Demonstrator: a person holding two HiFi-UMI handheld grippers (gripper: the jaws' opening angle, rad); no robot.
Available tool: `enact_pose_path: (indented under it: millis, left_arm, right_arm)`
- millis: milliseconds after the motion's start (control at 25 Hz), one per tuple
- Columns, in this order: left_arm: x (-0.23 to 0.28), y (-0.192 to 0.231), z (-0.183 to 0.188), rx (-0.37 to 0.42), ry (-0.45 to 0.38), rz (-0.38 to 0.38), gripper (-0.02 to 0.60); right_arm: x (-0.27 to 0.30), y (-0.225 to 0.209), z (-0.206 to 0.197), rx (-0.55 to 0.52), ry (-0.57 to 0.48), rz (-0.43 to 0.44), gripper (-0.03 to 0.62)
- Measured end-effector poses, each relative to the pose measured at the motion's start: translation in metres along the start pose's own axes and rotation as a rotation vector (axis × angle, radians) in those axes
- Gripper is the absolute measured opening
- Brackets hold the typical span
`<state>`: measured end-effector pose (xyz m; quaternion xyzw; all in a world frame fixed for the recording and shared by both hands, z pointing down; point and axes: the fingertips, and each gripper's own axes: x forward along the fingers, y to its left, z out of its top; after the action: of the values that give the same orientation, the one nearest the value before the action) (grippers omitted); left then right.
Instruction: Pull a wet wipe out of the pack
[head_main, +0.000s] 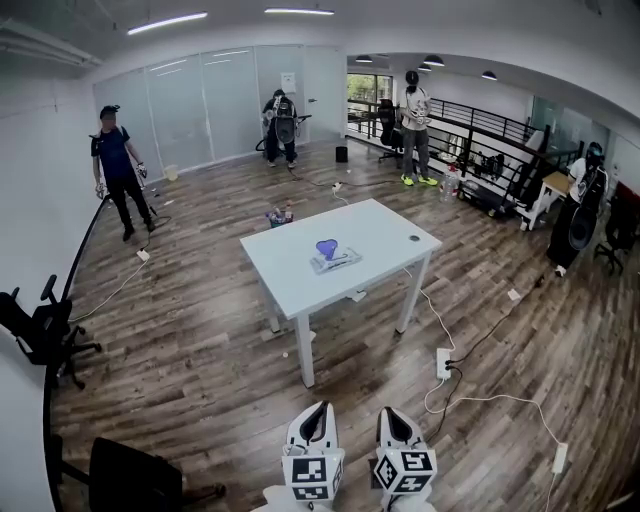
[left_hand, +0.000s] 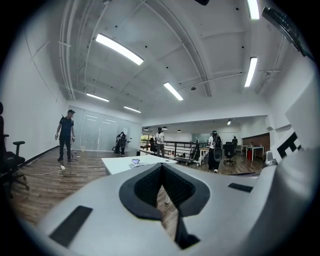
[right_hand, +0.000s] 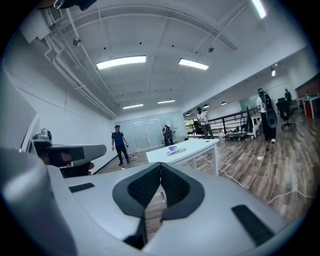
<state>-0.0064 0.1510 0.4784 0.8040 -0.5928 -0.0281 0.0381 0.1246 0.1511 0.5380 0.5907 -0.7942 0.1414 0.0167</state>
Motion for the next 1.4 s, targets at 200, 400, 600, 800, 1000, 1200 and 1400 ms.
enact_pose_path:
  millis: [200,400,600,800,1000,1200,1400]
  left_arm:
    - [0.017,0.01,0.001,0.0,0.001,0.006,0.009]
    - [0.037,0.017,0.0,0.003,0.003,0.003,0.009]
    - [0.061,0.027,0.002,-0.006,0.012,-0.006,0.009]
    - [0.088,0.037,0.005,0.0,0.017,-0.015,0.009]
    - [0.118,0.055,0.007,-0.016,0.022,-0.013,0.009]
    - [0.145,0.073,0.016,-0.004,0.013,-0.001,0.009]
    - [0.175,0.08,0.021,-0.002,0.0,0.01,0.009]
  right_arm:
    - [0.019,-0.003,0.006,-0.004,0.0,0.001,0.009]
    - [0.038,-0.009,0.008,0.005,0.015,-0.007,0.009]
    - [0.064,-0.011,0.014,0.003,0.022,-0.009,0.009]
    - [0.09,-0.015,0.025,0.009,0.019,-0.019,0.009]
    - [0.125,-0.019,0.034,0.019,0.011,-0.024,0.009]
    - [0.157,-0.019,0.045,0.027,0.011,-0.013,0.009]
    - [0.187,-0.026,0.055,0.018,0.008,0.003,0.009]
